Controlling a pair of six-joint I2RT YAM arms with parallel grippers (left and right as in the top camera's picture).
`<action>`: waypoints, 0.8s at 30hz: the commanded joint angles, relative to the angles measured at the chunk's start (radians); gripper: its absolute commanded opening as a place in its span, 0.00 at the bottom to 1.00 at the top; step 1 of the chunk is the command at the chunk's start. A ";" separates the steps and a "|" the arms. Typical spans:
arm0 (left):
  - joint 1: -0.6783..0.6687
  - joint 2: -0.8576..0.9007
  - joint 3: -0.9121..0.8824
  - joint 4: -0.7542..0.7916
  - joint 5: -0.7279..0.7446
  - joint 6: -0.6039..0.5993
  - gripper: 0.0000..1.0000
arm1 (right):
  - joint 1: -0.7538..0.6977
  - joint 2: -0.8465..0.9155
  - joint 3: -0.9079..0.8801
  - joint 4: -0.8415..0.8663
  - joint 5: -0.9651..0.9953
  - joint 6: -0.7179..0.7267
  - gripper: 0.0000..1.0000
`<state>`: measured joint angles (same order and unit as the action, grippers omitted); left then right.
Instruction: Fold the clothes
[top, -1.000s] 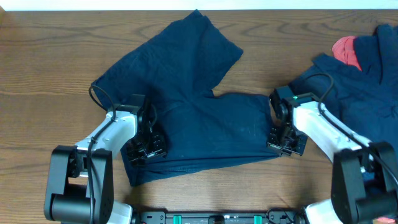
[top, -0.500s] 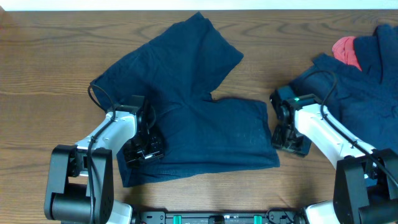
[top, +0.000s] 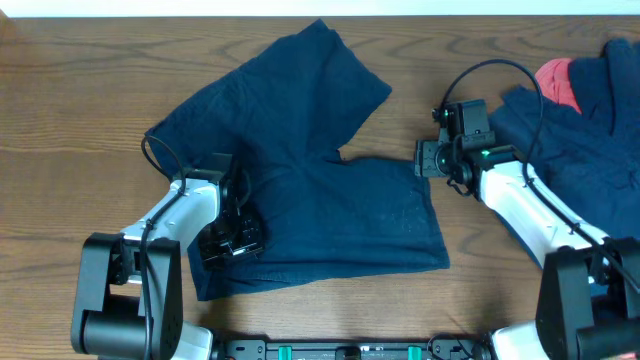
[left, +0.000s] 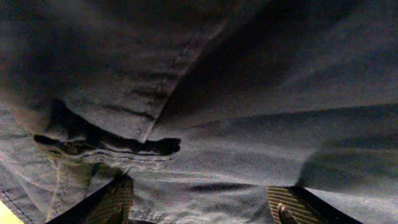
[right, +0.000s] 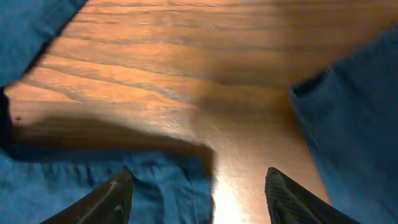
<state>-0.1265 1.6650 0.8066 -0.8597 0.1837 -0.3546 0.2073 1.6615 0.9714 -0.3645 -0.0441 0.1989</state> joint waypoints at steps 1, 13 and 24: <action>0.014 0.048 -0.034 0.087 -0.135 0.017 0.72 | -0.004 0.078 0.011 0.018 -0.097 -0.064 0.69; 0.014 0.048 -0.034 0.091 -0.132 0.017 0.72 | 0.002 0.195 0.011 0.036 -0.193 -0.084 0.25; 0.014 0.048 -0.034 0.091 -0.132 0.017 0.72 | -0.007 0.134 0.079 -0.058 0.212 0.147 0.01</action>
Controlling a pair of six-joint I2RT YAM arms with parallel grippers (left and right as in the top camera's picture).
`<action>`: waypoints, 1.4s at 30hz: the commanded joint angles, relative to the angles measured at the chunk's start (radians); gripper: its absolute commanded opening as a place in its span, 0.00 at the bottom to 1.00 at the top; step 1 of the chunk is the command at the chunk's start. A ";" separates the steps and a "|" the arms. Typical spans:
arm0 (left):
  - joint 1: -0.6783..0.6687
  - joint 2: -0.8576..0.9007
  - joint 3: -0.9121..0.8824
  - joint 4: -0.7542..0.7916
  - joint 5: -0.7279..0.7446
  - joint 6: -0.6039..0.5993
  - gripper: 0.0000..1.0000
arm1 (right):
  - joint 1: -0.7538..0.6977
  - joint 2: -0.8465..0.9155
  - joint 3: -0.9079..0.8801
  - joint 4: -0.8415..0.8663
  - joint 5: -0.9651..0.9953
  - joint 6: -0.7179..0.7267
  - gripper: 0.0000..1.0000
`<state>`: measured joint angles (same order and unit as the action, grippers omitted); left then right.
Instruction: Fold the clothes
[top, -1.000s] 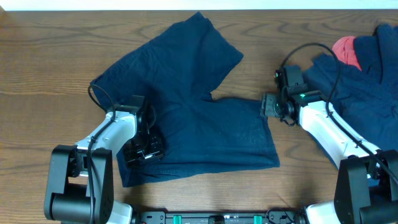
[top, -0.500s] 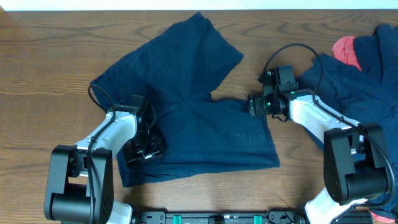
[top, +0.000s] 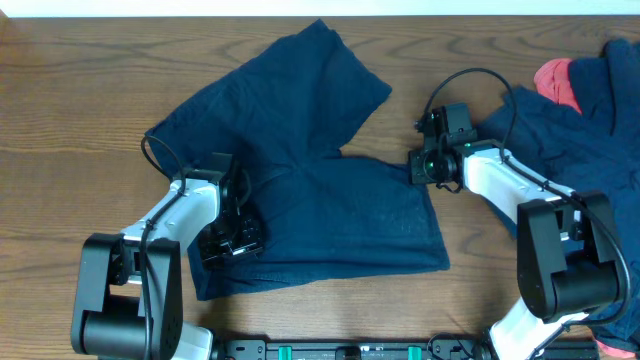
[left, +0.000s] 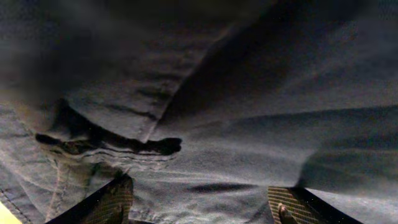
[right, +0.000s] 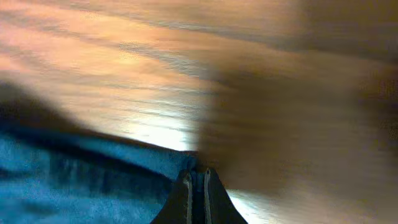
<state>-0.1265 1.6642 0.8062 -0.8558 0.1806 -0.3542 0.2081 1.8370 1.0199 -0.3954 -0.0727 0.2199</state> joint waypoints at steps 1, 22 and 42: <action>0.014 0.048 -0.033 0.087 -0.129 0.017 0.72 | -0.011 -0.066 0.039 -0.046 0.306 0.172 0.01; 0.014 0.047 -0.011 0.099 -0.129 0.017 0.79 | -0.037 -0.210 0.046 -0.310 0.071 0.159 0.38; 0.103 0.042 0.392 -0.093 -0.193 0.021 0.82 | -0.037 -0.210 0.044 -0.461 -0.178 -0.019 0.40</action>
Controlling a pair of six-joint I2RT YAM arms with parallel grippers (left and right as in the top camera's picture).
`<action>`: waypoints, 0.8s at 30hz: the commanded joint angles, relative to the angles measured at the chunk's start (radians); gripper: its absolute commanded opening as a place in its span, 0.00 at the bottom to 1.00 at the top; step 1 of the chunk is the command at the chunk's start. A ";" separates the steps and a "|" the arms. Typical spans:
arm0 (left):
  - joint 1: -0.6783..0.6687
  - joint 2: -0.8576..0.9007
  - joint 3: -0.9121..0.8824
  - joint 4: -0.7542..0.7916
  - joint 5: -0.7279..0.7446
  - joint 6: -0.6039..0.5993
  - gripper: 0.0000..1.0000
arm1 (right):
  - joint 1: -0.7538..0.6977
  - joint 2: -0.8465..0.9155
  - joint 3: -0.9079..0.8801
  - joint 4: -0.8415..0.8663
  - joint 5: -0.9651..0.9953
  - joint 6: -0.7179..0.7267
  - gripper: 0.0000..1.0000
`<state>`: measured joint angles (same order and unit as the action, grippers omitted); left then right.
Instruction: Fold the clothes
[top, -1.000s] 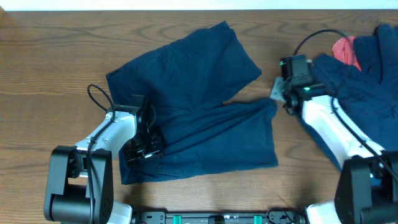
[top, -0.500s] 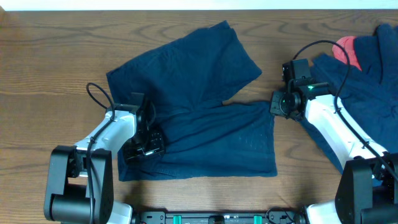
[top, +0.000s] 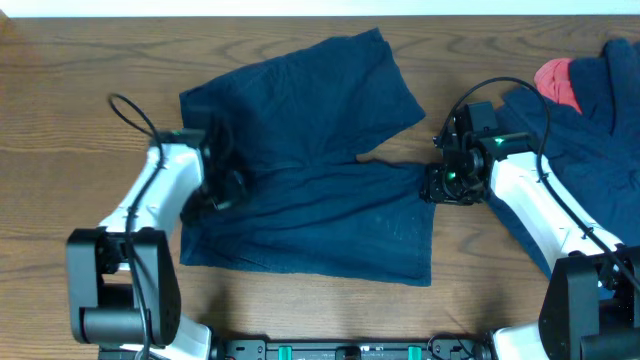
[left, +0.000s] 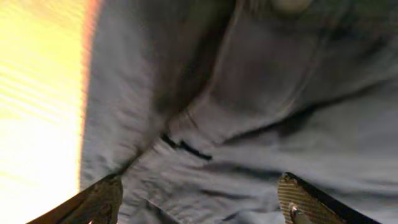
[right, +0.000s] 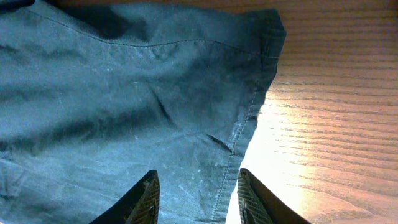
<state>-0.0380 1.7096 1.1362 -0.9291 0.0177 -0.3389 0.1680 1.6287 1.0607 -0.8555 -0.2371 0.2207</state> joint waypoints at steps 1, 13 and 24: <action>0.016 -0.006 0.075 -0.019 -0.029 0.006 0.81 | 0.003 -0.002 0.003 -0.001 -0.013 -0.020 0.40; 0.015 0.031 0.059 0.118 0.097 0.097 0.68 | 0.003 -0.001 -0.031 0.000 0.032 -0.005 0.38; 0.015 0.118 0.059 0.154 0.127 0.130 0.68 | 0.003 -0.001 -0.037 -0.001 0.031 -0.005 0.39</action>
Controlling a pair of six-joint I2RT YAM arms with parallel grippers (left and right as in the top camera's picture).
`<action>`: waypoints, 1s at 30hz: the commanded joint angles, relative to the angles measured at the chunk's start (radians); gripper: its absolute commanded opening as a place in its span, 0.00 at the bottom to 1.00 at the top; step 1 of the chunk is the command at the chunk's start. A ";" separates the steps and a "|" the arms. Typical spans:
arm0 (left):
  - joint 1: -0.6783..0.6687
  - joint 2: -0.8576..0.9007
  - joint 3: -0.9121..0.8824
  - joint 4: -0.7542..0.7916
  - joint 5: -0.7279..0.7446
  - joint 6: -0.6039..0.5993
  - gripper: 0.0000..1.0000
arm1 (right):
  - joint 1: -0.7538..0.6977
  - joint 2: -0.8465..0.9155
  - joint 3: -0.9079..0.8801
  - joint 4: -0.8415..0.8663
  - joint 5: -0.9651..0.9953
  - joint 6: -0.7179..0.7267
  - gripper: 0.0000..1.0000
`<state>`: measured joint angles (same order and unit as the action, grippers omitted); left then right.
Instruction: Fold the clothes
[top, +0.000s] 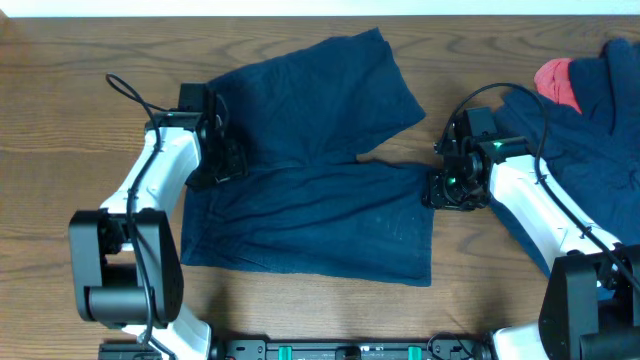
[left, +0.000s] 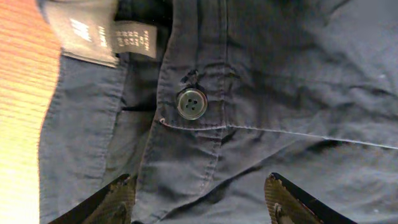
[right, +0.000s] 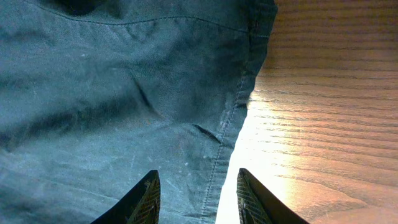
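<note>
Dark navy shorts (top: 310, 170) lie spread flat on the wooden table, waistband to the left, two legs to the right. My left gripper (top: 222, 160) hovers open over the waistband; the left wrist view shows the button (left: 191, 103) and a size label (left: 99, 40) just ahead of its fingers (left: 118, 199). My right gripper (top: 445, 188) is open at the hem of the nearer leg. That stitched hem (right: 239, 112) runs between its fingers (right: 255, 196), half over cloth, half over bare wood.
A heap of other clothes sits at the right edge: a navy garment (top: 590, 120) with a red piece (top: 558, 82) behind it. The right arm reaches across the front of that heap. Bare wood table (top: 70, 100) surrounds the shorts.
My left gripper has shifted a little towards the far side along the waistband, now over the button and label. The right gripper and the shorts have hardly moved.
The shorts lay skewed, my left gripper open on their near left part and the right open by the leg hem. Then the right was shut on that hem corner. Later the shorts lay straighter and farther right, both grippers open above them, as now.
</note>
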<state>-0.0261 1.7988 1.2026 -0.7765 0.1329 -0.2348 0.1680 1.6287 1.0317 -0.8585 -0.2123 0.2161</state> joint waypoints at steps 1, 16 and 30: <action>0.003 0.040 -0.008 0.006 0.012 0.026 0.68 | 0.003 -0.001 -0.008 0.002 0.006 0.000 0.39; 0.003 0.094 0.007 -0.027 0.016 0.025 0.06 | 0.003 -0.001 -0.008 -0.002 0.006 0.000 0.40; 0.003 -0.155 0.045 -0.121 -0.067 -0.037 0.06 | 0.003 0.000 -0.008 -0.013 0.032 0.027 0.40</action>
<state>-0.0265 1.6604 1.2297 -0.8852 0.1043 -0.2428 0.1680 1.6287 1.0309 -0.8680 -0.1917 0.2268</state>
